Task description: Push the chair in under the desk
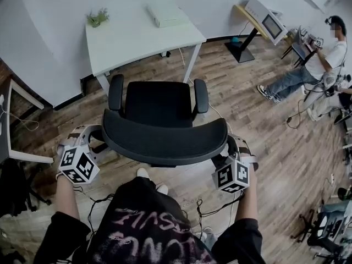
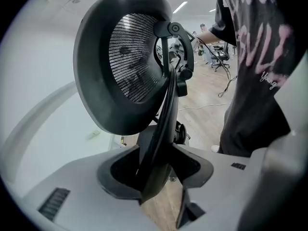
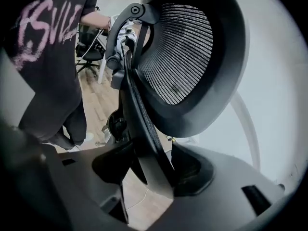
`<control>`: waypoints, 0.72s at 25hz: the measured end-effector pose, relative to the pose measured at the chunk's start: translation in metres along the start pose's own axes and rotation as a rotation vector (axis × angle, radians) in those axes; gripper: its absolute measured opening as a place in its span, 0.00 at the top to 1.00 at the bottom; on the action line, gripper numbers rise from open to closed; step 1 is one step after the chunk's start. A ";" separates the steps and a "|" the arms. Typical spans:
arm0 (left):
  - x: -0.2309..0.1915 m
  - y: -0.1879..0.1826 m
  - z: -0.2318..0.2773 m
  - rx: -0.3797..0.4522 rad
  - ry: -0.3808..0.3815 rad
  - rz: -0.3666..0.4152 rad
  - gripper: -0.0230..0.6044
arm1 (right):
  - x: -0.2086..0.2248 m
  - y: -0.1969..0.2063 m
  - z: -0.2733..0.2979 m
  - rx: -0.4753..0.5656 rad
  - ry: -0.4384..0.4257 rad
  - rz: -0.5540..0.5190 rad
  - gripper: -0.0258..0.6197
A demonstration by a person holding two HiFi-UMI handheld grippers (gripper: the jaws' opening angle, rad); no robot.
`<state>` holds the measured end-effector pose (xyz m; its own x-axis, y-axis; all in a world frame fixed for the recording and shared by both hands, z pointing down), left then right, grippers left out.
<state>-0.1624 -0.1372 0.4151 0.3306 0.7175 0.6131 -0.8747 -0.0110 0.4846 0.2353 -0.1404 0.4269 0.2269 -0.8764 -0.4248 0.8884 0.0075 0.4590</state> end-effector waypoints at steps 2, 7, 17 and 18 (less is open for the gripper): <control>-0.007 0.001 0.006 0.002 0.011 0.003 0.62 | 0.009 -0.001 0.005 -0.003 -0.005 0.002 0.57; -0.026 0.006 0.023 0.013 0.031 0.002 0.62 | 0.031 -0.005 0.022 -0.014 0.006 -0.005 0.57; -0.067 0.010 0.058 -0.015 -0.022 -0.008 0.62 | 0.088 -0.013 0.056 -0.012 -0.001 -0.027 0.57; -0.071 0.010 0.061 -0.017 -0.026 -0.014 0.61 | 0.094 -0.013 0.060 -0.009 -0.003 -0.033 0.57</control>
<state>-0.1730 -0.2307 0.4153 0.3513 0.6995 0.6224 -0.8757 0.0103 0.4827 0.2212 -0.2520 0.4274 0.1959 -0.8776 -0.4375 0.8989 -0.0175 0.4378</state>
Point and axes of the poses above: the fingertips, and each gripper's own axes: z forward along the fingers, x to its right, y out of its underside, the point moved 9 cm from there along -z, backward along the fingers, and after that the axes turned 13 degrees about -y, right-handed, at the moved point
